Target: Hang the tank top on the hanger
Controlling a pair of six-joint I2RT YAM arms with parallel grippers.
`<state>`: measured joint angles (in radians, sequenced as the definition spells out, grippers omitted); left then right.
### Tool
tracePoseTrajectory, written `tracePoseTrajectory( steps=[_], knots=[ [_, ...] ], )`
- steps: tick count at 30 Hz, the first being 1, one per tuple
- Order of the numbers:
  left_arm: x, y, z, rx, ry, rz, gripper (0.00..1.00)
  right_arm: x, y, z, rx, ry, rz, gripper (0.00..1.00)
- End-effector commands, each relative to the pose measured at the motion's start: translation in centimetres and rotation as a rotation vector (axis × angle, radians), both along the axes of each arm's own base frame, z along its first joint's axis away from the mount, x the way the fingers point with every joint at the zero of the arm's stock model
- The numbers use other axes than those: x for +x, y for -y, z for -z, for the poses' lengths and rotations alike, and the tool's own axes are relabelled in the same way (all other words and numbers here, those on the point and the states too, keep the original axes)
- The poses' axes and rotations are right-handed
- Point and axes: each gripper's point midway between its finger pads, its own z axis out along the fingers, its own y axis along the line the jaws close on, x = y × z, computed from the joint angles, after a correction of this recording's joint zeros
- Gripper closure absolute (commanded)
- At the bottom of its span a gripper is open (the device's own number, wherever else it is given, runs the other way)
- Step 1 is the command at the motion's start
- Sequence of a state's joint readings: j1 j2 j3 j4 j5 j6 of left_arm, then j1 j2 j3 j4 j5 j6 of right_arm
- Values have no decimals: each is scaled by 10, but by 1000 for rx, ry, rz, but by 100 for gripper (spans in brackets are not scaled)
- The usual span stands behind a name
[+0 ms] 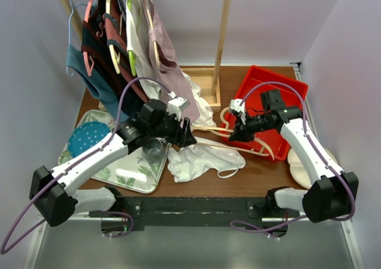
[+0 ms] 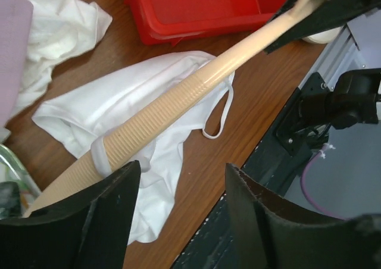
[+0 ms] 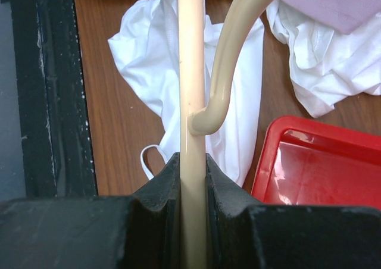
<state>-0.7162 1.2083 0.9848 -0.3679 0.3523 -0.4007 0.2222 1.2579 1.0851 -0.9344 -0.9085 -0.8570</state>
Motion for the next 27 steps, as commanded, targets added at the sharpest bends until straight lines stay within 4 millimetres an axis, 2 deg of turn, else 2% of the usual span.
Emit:
tracePoseTrajectory(
  steps=[1, 3, 6, 7, 9, 10, 11, 14, 16, 18, 20, 21, 22, 27],
  knots=[
    [16, -20, -79, 16, 316, 35, 30, -14, -13, -14, 101, 45, -98, 100],
    [18, -33, -97, 47, 413, 23, 26, -18, -14, -15, 107, 45, -115, 100],
    [12, -45, -110, 95, 553, 84, 15, -25, -14, -16, 112, 38, -161, 100],
    [10, -47, -100, 137, 599, 146, 14, -25, -14, -16, 111, 61, -189, 100],
    [4, -47, -92, 150, 627, 204, 13, -31, -14, -17, 114, 30, -216, 100],
    [2, -48, -81, 176, 643, 249, 13, -32, -14, -18, 118, 51, -247, 100],
    [-4, -43, -77, 159, 645, 292, 13, -38, -14, -18, 121, 27, -259, 100],
    [-23, -30, -71, 89, 638, 426, 13, -41, -14, -18, 105, 45, -310, 100],
    [-28, -20, -67, 49, 620, 489, 14, -40, -15, -18, 93, 54, -333, 100],
    [-29, -10, -67, 16, 595, 520, 14, -40, -18, -17, 86, 56, -349, 100],
    [-29, 4, -57, -13, 524, 578, 16, -41, -22, -17, 86, 55, -364, 100],
    [-29, 10, -61, -25, 511, 585, 17, -40, -22, -18, 82, 57, -366, 100],
    [-27, 18, -53, -27, 474, 607, 19, -39, -23, -17, 79, 53, -367, 100],
    [-40, 52, -40, -14, 427, 689, 23, -36, -22, -16, 60, 61, -363, 100]
  ],
)
